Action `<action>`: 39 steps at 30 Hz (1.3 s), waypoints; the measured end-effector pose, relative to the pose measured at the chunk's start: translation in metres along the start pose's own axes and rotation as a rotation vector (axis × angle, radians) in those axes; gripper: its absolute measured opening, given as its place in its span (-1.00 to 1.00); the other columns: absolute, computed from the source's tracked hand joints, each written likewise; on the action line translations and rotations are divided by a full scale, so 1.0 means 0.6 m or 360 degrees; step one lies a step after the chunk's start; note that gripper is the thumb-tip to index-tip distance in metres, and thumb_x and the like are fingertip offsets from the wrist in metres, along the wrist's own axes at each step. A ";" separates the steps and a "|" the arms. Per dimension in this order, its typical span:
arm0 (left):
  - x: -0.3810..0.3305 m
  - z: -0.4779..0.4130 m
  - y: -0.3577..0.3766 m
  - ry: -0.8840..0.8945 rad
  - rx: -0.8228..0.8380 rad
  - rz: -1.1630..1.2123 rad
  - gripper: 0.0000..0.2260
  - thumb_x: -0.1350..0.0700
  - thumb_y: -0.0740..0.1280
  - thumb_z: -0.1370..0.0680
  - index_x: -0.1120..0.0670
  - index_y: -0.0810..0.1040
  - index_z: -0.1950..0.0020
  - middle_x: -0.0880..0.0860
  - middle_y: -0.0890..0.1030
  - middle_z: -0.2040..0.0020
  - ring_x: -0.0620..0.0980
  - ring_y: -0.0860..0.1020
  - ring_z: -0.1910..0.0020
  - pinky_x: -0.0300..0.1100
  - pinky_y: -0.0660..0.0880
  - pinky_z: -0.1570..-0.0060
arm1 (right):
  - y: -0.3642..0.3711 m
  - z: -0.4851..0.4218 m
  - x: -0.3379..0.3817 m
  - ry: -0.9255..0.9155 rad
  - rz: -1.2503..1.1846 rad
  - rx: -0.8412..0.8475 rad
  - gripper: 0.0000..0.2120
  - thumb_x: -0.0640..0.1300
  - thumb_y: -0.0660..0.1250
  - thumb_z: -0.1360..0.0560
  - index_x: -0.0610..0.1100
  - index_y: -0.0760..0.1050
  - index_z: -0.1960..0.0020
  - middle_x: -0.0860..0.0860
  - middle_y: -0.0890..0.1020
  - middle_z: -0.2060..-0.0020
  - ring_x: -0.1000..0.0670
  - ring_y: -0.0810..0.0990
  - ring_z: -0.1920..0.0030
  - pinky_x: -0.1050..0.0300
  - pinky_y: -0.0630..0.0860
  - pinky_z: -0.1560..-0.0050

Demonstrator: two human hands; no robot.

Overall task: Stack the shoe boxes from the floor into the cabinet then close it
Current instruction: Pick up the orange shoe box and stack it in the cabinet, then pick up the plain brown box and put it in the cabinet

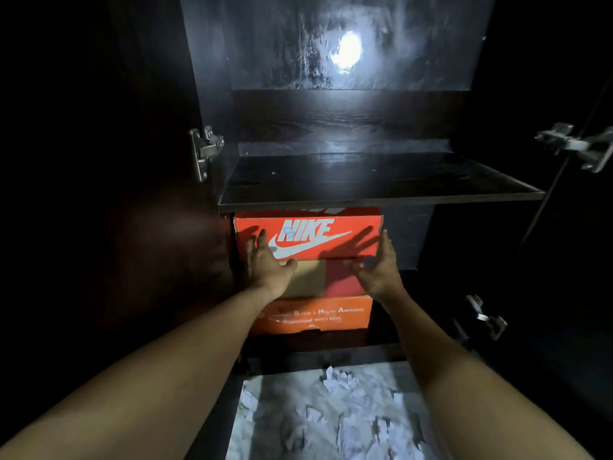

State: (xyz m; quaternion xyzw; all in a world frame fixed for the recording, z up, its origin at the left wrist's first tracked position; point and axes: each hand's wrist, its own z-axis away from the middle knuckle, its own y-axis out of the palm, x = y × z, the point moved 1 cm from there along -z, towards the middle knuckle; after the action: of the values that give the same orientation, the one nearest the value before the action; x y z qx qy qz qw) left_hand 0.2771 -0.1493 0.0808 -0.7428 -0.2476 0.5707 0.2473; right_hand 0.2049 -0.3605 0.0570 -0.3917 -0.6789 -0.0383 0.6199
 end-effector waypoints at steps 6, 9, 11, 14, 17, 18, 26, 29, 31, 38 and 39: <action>-0.052 0.136 -0.039 0.0148 0.0269 -0.0179 -0.23 -0.14 0.46 -0.47 0.03 0.20 -0.58 0.11 0.34 -0.50 0.12 0.36 -0.46 -0.05 0.39 -0.37 | -0.160 0.125 0.016 0.0154 0.0397 0.0084 0.25 0.43 0.52 -0.15 -0.14 0.08 -0.60 -0.16 0.36 -0.47 -0.17 0.36 -0.47 -0.05 0.30 -0.49; -0.099 0.212 -0.030 0.0220 0.0429 -0.0085 -0.19 -0.14 0.46 -0.46 0.04 0.15 -0.59 0.10 0.32 -0.51 0.13 0.35 -0.47 0.00 0.38 -0.38 | -0.275 0.226 0.065 0.0318 0.0587 -0.0006 0.06 0.11 0.54 -0.40 -0.07 -0.07 -0.63 -0.13 0.14 -0.56 -0.17 0.25 -0.52 0.05 0.22 -0.50; -0.145 0.266 -0.026 0.0276 0.0540 0.0022 -0.20 -0.14 0.46 -0.44 0.05 0.18 -0.57 0.11 0.39 -0.47 0.15 0.40 -0.42 0.00 0.41 -0.34 | -0.350 0.289 0.073 0.0359 0.0723 0.0003 0.05 0.12 0.52 -0.42 -0.05 -0.12 -0.63 -0.14 0.09 -0.57 -0.20 0.27 -0.51 -0.01 0.27 -0.49; -0.223 0.353 -0.032 0.0491 0.0671 0.0099 -0.19 -0.21 0.43 -0.39 0.00 0.22 -0.55 0.09 0.42 -0.46 0.14 0.44 -0.39 0.00 0.43 -0.33 | -0.453 0.388 0.089 0.0455 0.0893 -0.0075 0.04 0.12 0.50 -0.44 -0.09 -0.12 -0.63 -0.20 0.09 -0.56 -0.21 0.25 -0.51 0.04 0.23 -0.47; -0.287 0.436 -0.048 0.0751 0.0761 -0.0005 -0.21 -0.19 0.43 -0.46 -0.03 0.15 -0.59 0.09 0.34 -0.50 0.14 0.38 -0.44 0.01 0.40 -0.35 | -0.539 0.476 0.113 0.0500 0.0998 -0.0250 0.05 0.12 0.52 -0.42 -0.13 -0.07 -0.63 -0.22 0.17 -0.54 -0.20 0.25 -0.51 0.05 0.24 -0.47; -0.302 0.459 -0.052 0.0805 0.0786 0.0008 -0.23 -0.18 0.43 -0.48 -0.02 0.17 -0.58 0.08 0.34 -0.50 0.12 0.38 -0.44 0.01 0.40 -0.34 | -0.560 0.503 0.118 0.0495 0.1025 -0.0293 0.02 0.11 0.51 -0.43 -0.14 -0.05 -0.63 -0.22 0.19 -0.53 -0.20 0.24 -0.51 0.03 0.24 -0.47; -0.351 0.590 -0.025 0.1193 0.1249 -0.0019 -0.44 -0.16 0.53 -0.40 -0.02 0.50 -0.34 -0.01 0.64 -0.08 0.01 0.58 -0.15 -0.01 0.53 -0.20 | -0.665 0.723 0.108 0.0778 0.1175 -0.0380 -0.01 0.11 0.47 -0.47 -0.13 -0.08 -0.63 -0.17 0.10 -0.58 -0.21 0.21 -0.52 0.02 0.29 -0.40; -0.388 0.619 -0.005 0.1234 0.1271 0.0040 -0.42 -0.24 0.54 -0.34 -0.07 0.53 -0.28 0.04 0.64 -0.10 0.05 0.62 -0.06 0.01 0.56 -0.13 | -0.715 0.804 0.113 0.0953 0.1253 -0.0477 0.00 0.10 0.49 -0.46 -0.14 -0.07 -0.63 -0.20 0.12 -0.57 -0.22 0.18 -0.54 -0.02 0.21 -0.47; -0.407 0.639 0.013 0.1303 0.1300 0.0021 -0.40 -0.29 0.51 -0.32 -0.09 0.52 -0.28 0.03 0.62 -0.14 0.07 0.61 -0.07 0.02 0.57 -0.11 | -0.748 0.853 0.121 0.1087 0.1306 -0.0569 0.01 0.13 0.49 -0.44 -0.12 -0.07 -0.63 -0.20 0.14 -0.57 -0.23 0.19 -0.54 -0.08 0.20 -0.48; -0.446 0.706 0.091 0.1461 0.1469 -0.0073 -0.41 -0.28 0.51 -0.34 -0.03 0.54 -0.28 0.05 0.60 -0.17 0.08 0.60 -0.08 -0.03 0.56 -0.07 | -0.805 0.967 0.110 0.1297 0.1312 -0.0722 0.01 0.06 0.53 -0.41 -0.09 -0.02 -0.62 -0.20 0.18 -0.55 -0.26 0.22 -0.51 -0.21 0.27 -0.45; -0.448 0.717 0.102 0.1506 0.1469 -0.0094 -0.40 -0.28 0.50 -0.35 -0.03 0.53 -0.30 0.05 0.61 -0.18 0.09 0.59 -0.10 -0.04 0.56 -0.06 | -0.805 0.977 0.101 0.1322 0.1296 -0.0713 0.02 0.06 0.53 -0.41 -0.09 -0.04 -0.62 -0.20 0.17 -0.56 -0.26 0.21 -0.51 -0.23 0.26 -0.45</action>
State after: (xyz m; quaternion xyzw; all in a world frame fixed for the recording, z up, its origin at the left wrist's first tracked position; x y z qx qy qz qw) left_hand -0.1956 -0.3339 0.1385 -0.7241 0.1374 0.2234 0.6379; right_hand -0.5462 -0.3493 0.1852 -0.6921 -0.1526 -0.0896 0.6998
